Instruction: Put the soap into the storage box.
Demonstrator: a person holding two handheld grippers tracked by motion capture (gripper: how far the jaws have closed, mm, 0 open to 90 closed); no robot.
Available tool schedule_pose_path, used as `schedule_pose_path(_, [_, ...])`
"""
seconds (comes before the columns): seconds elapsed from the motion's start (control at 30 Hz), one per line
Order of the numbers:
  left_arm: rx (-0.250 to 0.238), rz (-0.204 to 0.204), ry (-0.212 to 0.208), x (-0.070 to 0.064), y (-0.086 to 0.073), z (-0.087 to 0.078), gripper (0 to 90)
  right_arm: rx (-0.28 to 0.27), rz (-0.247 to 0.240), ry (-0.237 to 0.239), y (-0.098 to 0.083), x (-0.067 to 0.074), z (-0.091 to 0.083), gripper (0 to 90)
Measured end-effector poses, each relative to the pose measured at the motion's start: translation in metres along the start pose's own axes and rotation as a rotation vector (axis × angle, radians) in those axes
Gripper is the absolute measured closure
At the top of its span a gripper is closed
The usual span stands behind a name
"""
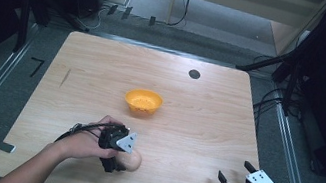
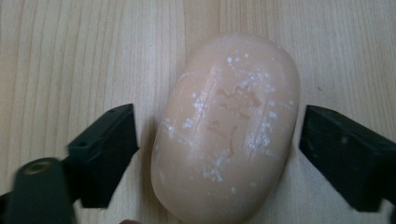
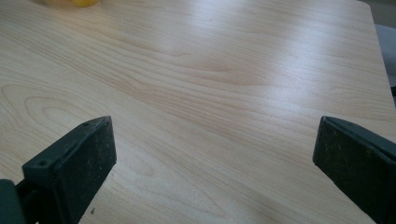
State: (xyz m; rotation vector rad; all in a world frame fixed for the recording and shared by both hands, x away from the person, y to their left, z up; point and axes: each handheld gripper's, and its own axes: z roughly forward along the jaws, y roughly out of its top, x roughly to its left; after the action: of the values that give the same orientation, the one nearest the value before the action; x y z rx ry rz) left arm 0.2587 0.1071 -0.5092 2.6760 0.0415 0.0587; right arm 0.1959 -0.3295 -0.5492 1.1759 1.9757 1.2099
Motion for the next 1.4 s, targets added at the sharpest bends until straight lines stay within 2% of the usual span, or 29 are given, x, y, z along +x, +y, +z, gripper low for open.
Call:
schedule_pose_path(0.13, [-0.012,-0.003,-0.025,0.0012,0.0013,0.0011,24.8,-0.001,0.0,0.0,0.0,0.0002,-0.0001,0.0])
schedule_pose_path(0.3, [0.004,0.001,-0.032,0.0034,0.0013,0.0029,25.6,0.0,0.0,0.001,0.0,0.0,0.0,0.0])
schedule_pose_path(0.5, [0.0,-0.017,-0.032,0.0029,0.0015,0.003,25.6,0.0,0.0,0.0,0.0,0.0001,0.0001,0.0])
schedule_pose_path(0.53, [-0.004,-0.045,-0.025,0.002,0.0018,0.003,25.8,-0.001,-0.001,0.0,0.0,0.0002,0.0002,0.0])
schedule_pose_path(0.6, [-0.001,-0.056,-0.021,0.0014,0.0022,0.0028,26.1,-0.001,-0.001,0.0,0.0,0.0002,0.0001,0.0])
schedule_pose_path(0.67, [0.008,-0.049,-0.001,-0.0003,0.0027,0.0028,27.6,0.0,0.0,0.001,0.0,0.0001,-0.0001,0.0])
schedule_pose_path(0.87, [0.002,-0.065,0.008,-0.0014,0.0028,0.0029,29.3,0.001,-0.001,0.004,0.0,-0.0001,-0.0002,0.0])
schedule_pose_path(0.93, [0.002,-0.063,0.01,-0.001,0.003,0.0026,31.7,0.001,-0.001,0.004,0.0,-0.0001,-0.0002,0.0])
schedule_pose_path(1.4, [0.002,-0.057,0.03,0.0065,-0.002,-0.0013,32.8,-0.002,0.003,0.008,-0.0001,-0.0003,-0.0005,0.0])
